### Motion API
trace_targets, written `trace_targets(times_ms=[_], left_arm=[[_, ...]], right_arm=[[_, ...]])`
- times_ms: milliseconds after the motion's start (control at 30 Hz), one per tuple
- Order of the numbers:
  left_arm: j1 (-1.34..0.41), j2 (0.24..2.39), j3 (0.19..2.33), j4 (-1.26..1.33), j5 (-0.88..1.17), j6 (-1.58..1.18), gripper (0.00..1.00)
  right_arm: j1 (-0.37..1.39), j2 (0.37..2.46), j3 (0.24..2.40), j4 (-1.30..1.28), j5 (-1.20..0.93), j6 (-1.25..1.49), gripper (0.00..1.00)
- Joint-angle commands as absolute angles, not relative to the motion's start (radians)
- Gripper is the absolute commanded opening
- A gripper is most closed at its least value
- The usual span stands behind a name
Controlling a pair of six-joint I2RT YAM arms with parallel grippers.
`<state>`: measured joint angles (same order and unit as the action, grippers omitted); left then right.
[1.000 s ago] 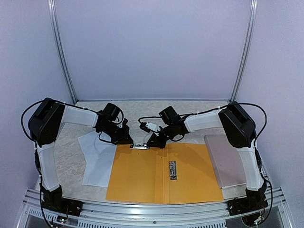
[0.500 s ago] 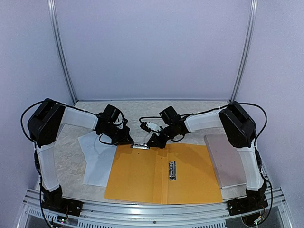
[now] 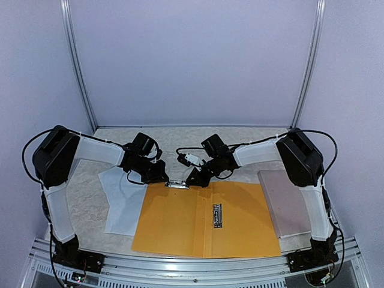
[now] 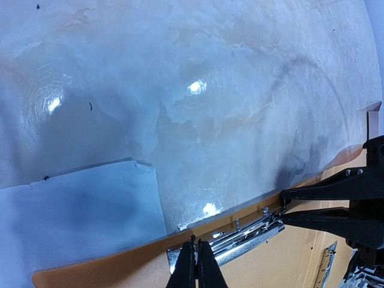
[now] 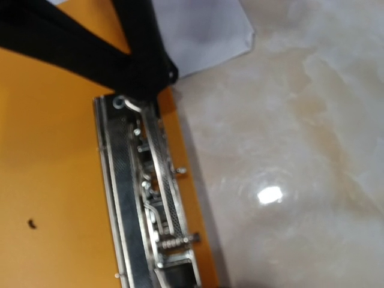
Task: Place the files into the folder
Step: Open the spring clip on the folder at the center of the board.
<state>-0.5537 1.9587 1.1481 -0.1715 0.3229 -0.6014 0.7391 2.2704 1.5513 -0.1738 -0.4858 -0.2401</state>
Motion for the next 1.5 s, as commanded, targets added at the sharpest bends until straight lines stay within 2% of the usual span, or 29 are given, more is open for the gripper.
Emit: trace_targets(times_ms=[0,200,333,433,633,767,933,1400,1467], left_arm=[[-0.611,1.98,1.107,-0.303,0.349,-0.6,0.0],[-0.611,1.945,1.144,-0.326,0.353,-0.595,0.0],[-0.611,1.944,1.204,-0.358,0.354,-0.585,0.0],[-0.611,1.933,1.243,-0.37,0.36,-0.595,0.0],[-0.617,1.912,1.327,-0.405,0.362,-0.617,0.0],[-0.634,1.901,1.361,-0.416,0.344,-0.624,0.01],[-0.656,1.896,1.397,-0.408,0.355,-0.644,0.11],[-0.787,2.027,1.505,-0.328,0.468,-0.664,0.18],[-0.795,1.998,1.454,-0.29,0.441,-0.662,0.26]], right_arm=[[0.75,2.37,1.507,-0.308,-0.349,-0.219,0.0],[0.749,2.353,1.497,-0.305,-0.345,-0.217,0.0],[0.75,2.325,1.495,-0.303,-0.369,-0.217,0.07],[0.75,2.286,1.484,-0.291,-0.396,-0.214,0.18],[0.75,2.18,1.458,-0.251,-0.45,-0.193,0.49],[0.745,2.115,1.409,-0.209,-0.452,-0.155,0.61],[0.726,2.038,1.342,-0.165,-0.43,-0.084,0.67],[0.644,1.785,1.125,-0.124,-0.335,0.053,0.71],[0.644,1.765,1.105,-0.127,-0.336,0.056,0.72]])
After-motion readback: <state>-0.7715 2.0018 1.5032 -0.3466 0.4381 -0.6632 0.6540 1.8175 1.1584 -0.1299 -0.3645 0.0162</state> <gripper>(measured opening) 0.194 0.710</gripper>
